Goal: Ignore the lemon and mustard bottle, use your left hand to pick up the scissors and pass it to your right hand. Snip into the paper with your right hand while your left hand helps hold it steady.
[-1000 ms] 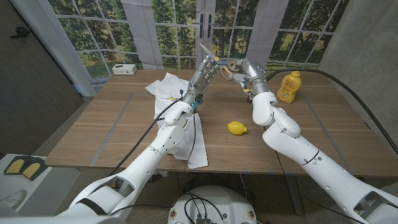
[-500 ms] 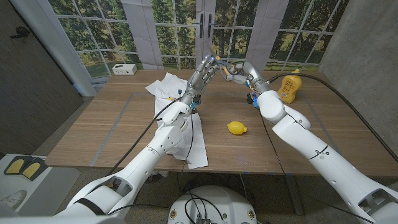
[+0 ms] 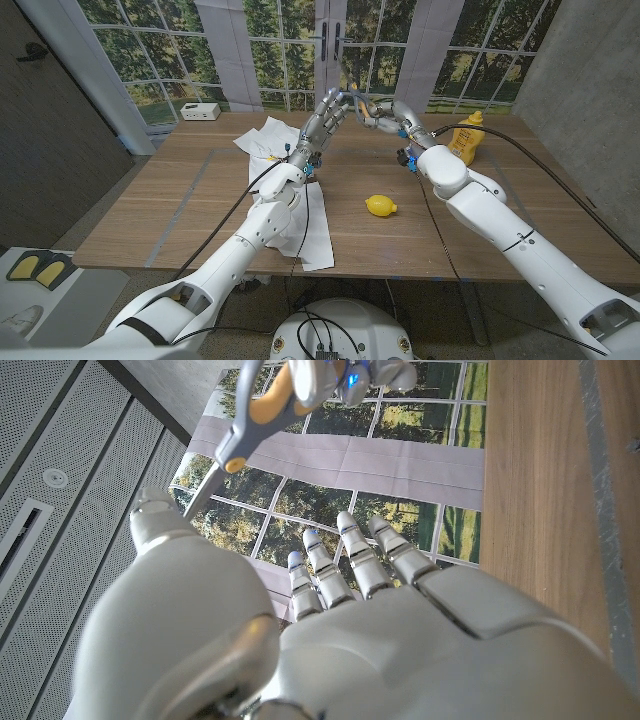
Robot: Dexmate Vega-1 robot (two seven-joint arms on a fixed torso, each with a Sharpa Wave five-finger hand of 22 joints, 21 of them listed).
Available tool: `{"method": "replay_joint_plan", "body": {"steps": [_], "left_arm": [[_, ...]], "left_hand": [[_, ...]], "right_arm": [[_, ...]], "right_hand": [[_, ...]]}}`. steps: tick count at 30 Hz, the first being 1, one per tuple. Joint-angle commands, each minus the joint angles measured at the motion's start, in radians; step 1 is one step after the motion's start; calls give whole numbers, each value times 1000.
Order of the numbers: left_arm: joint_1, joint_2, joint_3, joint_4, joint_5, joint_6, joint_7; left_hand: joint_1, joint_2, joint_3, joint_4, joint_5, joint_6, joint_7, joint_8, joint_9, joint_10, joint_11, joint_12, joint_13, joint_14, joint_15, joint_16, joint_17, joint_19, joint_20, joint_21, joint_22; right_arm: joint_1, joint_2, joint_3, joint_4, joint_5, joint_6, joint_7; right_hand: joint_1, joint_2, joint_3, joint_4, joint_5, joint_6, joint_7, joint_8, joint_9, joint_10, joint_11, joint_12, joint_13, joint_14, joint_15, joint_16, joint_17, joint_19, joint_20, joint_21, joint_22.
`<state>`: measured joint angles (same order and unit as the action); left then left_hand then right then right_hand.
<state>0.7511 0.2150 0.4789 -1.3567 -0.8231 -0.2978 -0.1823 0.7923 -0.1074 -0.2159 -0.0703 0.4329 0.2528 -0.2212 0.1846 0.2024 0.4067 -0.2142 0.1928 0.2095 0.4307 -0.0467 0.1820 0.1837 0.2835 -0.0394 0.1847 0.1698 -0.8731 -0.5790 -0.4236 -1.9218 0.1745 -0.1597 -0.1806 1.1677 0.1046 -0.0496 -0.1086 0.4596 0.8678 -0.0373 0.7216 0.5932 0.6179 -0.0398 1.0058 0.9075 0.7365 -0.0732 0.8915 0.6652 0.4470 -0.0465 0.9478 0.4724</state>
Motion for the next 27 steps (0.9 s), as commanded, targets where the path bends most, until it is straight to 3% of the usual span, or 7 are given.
{"method": "replay_joint_plan", "body": {"steps": [1,8,11,13,22,27], "left_arm": [[10,6,-4,-8,-4,2,-3],[16,11,-4,-19,-1,3,4],[17,12,-3,-20,0,3,4],[17,12,-3,-21,-1,4,4],[17,13,-1,-22,-2,7,2],[18,13,-1,-23,-3,8,3]], "left_hand": [[-1,3,-8,4,5,-5,1,7,3,7,1,11,-1,8,-168,11,3,-1,-71,4,5],[0,4,-10,4,5,-4,1,9,3,10,1,13,-1,11,-168,12,3,-2,-71,4,5],[0,5,-11,4,6,-4,1,10,3,12,1,14,-1,13,-169,12,3,-2,-70,5,5],[0,5,-11,5,6,-4,1,10,3,12,1,14,-1,13,-169,12,3,-2,-70,5,5],[0,6,-12,5,7,-3,1,11,3,13,1,14,-1,14,-169,13,3,-2,-71,5,5],[1,7,-13,5,7,-3,1,12,3,13,1,14,-1,14,-169,13,3,-2,-70,5,5]], "right_arm": [[0,25,34,113,290,173,122],[3,36,33,155,382,221,155],[4,48,38,183,455,239,200],[7,60,42,207,522,239,243],[15,55,36,227,592,251,283],[24,74,42,263,697,242,363]], "right_hand": [[50,39,-3,-8,-3,3,10,11,10,119,-100,21,2,15,-153,11,2,2,-49,15,-1],[50,38,-4,-7,-5,4,13,10,6,118,-101,24,1,15,-152,15,-1,-3,-47,24,-7],[46,32,-9,-5,-8,24,19,15,2,146,-98,36,-3,25,-152,25,-2,7,-45,37,-12],[48,30,-9,-7,-8,26,18,12,-3,146,-101,42,4,27,-153,28,-2,7,-45,40,-14],[52,27,-10,-9,-8,27,18,9,-6,143,-103,46,8,28,-152,39,-2,4,-44,51,-20],[53,27,-11,-9,-9,28,15,8,-5,144,-103,47,7,28,-151,44,-1,3,-45,56,-23]]}}
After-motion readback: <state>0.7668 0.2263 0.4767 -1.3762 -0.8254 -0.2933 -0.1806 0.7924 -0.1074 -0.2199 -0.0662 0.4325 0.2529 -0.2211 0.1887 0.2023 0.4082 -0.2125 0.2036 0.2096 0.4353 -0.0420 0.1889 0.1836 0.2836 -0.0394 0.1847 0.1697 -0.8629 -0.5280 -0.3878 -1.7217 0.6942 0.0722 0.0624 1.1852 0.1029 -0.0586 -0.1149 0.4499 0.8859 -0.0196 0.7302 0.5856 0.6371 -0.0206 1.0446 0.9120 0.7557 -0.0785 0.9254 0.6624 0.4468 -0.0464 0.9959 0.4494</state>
